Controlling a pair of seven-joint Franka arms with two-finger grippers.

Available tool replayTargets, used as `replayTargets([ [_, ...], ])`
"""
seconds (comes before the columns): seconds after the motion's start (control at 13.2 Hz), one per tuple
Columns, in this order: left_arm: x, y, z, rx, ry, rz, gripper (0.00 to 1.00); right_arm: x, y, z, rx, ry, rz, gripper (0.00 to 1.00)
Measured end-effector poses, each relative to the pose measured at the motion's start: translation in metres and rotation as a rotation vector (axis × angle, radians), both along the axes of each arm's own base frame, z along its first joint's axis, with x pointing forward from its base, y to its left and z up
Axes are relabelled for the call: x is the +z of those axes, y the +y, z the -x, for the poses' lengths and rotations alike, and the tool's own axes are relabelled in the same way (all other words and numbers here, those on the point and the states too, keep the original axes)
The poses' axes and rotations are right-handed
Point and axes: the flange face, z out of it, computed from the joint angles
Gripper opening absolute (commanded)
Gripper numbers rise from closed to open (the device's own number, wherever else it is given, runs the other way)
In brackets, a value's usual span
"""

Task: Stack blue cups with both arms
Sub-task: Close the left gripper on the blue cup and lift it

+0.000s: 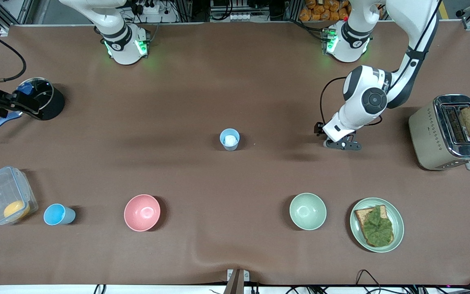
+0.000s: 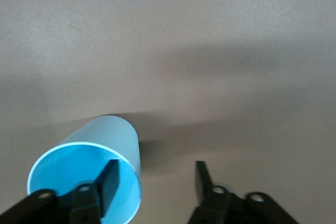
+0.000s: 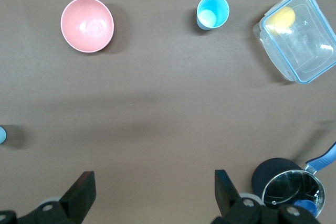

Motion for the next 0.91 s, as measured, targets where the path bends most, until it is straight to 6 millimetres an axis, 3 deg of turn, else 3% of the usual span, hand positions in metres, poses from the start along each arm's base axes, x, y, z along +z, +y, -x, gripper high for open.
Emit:
replayTargets([
  [0.3,-0.001,0.021,-0.006,-0.082,-0.005,0.013,0.00,0.000,0.000,0.000,0.000,0.000,0.000,1.00],
  [0.61,0.007,0.036,-0.009,-0.076,-0.007,0.012,0.00,0.000,0.000,0.000,0.000,0.000,0.000,1.00],
  [0.91,0.036,0.029,-0.015,-0.088,-0.061,0.016,0.00,0.000,0.000,0.000,0.000,0.000,0.000,1.00],
])
